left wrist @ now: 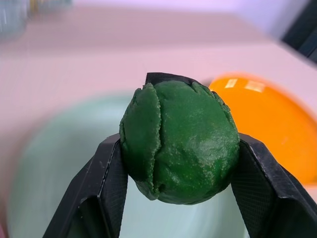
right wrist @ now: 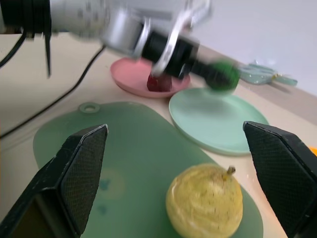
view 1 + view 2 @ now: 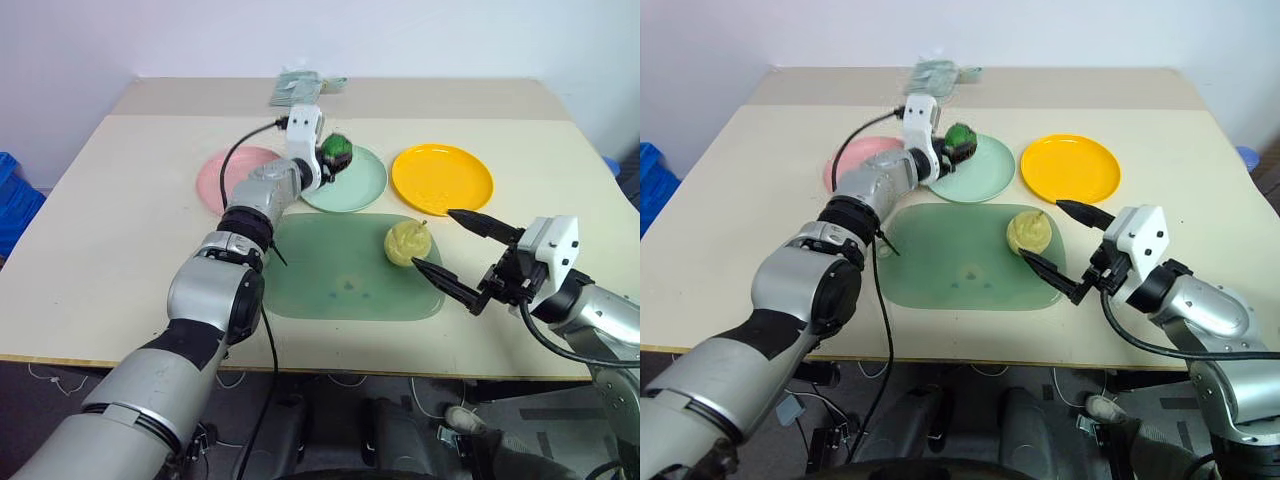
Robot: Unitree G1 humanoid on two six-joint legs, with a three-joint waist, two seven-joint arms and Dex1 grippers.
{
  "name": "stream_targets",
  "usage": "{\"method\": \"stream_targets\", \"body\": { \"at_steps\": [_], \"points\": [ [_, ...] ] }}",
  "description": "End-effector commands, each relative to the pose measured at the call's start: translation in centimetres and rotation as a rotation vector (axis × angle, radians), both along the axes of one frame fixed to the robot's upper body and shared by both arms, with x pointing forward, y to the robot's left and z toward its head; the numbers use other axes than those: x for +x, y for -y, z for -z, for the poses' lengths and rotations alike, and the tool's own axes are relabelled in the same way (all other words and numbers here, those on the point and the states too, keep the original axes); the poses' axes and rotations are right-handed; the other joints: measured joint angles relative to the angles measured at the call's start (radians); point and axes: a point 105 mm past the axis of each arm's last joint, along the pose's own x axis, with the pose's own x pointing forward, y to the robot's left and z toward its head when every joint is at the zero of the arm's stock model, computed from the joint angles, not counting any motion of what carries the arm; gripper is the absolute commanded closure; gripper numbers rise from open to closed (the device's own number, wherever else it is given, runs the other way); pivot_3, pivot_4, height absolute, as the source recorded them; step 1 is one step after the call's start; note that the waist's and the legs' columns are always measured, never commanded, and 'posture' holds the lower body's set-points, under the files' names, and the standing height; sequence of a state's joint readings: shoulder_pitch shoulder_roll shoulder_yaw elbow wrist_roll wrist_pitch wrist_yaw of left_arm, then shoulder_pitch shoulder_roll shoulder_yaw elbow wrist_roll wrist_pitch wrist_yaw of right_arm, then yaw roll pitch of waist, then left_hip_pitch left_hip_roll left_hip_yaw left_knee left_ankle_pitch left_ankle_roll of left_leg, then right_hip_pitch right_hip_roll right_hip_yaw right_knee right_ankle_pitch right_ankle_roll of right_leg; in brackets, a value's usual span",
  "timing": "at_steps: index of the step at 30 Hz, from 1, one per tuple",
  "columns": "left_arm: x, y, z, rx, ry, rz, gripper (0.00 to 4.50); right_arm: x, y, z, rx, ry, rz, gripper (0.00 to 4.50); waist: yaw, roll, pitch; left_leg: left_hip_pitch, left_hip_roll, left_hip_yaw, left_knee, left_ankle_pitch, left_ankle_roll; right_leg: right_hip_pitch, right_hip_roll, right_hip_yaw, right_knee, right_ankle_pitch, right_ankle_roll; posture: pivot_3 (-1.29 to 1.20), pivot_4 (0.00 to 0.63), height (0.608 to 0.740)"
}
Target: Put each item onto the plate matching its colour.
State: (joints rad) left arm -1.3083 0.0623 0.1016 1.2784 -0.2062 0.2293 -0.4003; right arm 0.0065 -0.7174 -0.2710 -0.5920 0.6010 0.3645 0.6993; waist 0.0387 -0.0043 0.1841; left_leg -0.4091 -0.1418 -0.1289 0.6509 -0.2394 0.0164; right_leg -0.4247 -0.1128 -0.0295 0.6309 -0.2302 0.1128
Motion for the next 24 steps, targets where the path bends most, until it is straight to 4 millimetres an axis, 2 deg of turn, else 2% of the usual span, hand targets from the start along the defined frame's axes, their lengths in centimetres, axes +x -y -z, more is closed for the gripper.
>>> {"method": "stream_targets", "body": {
  "at_steps": [1,6,8,10,13,16,18,24],
  "points": [
    [0.2,0.4,-1.4,0.005,0.062,0.007,0.06,0.4,-0.3,-0.6,0.01,0.033,0.004,0.0,0.0,-0.001,0.001,0.0,0.0,0.0,0.0,0.0,0.0,0.0,0.0,0.0,0.0,0.0,0.0,0.0,0.15,0.74],
    [0.2,-0.1,-2.1,-0.043,0.107,0.019,0.06,1.4,-0.3,-0.7,0.03,0.048,0.056,0.0,0.0,-0.001,0.001,0.0,-0.001,0.0,0.001,-0.001,0.002,0.0,0.0,0.0,0.0,0.001,0.001,0.0,0.15,0.74],
    [-0.1,-0.3,-2.6,-0.072,0.16,0.082,0.06,1.9,-0.1,-0.4,0.033,0.042,0.086,0.0,-0.001,-0.001,0.0,0.0,-0.001,0.0,0.001,-0.001,0.001,0.0,0.0,0.0,0.0,0.001,0.001,0.0,0.15,0.74],
    [-0.8,-0.8,-3.4,-0.121,0.233,0.151,0.06,2.4,-0.1,0.0,0.029,0.032,0.105,0.0,-0.006,0.0,0.0,0.0,-0.001,0.0,0.001,0.0,0.0,0.0,0.0,0.001,0.001,0.001,0.001,0.0,0.15,0.74],
    [-2.9,-1.8,-4.2,-0.168,0.315,0.284,0.06,3.0,-0.3,0.6,0.039,0.004,0.104,0.0,-0.018,0.0,0.0,0.0,-0.001,0.0,0.001,0.0,0.0,0.0,-0.001,0.002,0.001,0.001,0.001,0.0,0.15,0.74],
    [-7.4,-3.4,-3.9,-0.152,0.382,0.472,0.06,3.7,-0.6,1.1,0.058,-0.027,0.091,0.0,-0.039,0.0,0.0,0.0,0.0,0.0,0.0,0.0,-0.001,-0.001,-0.001,0.004,0.001,0.001,0.0,0.0,0.15,0.74],
    [-10.8,-4.9,-2.9,-0.115,0.392,0.564,0.06,4.4,-0.7,1.5,0.078,-0.044,0.086,0.0,-0.053,0.001,-0.001,0.0,0.0,0.0,-0.001,0.0,-0.001,-0.001,0.0,0.005,0.001,0.001,0.0,0.0,0.15,0.74],
    [-16.6,-8.6,-1.1,0.024,0.368,0.684,0.06,6.1,-0.9,3.4,0.103,-0.12,0.06,0.0,-0.047,0.002,-0.001,0.001,0.001,0.0,-0.001,0.0,0.003,-0.001,0.001,0.006,0.002,0.003,-0.003,0.0,0.15,0.74]
  ]
}}
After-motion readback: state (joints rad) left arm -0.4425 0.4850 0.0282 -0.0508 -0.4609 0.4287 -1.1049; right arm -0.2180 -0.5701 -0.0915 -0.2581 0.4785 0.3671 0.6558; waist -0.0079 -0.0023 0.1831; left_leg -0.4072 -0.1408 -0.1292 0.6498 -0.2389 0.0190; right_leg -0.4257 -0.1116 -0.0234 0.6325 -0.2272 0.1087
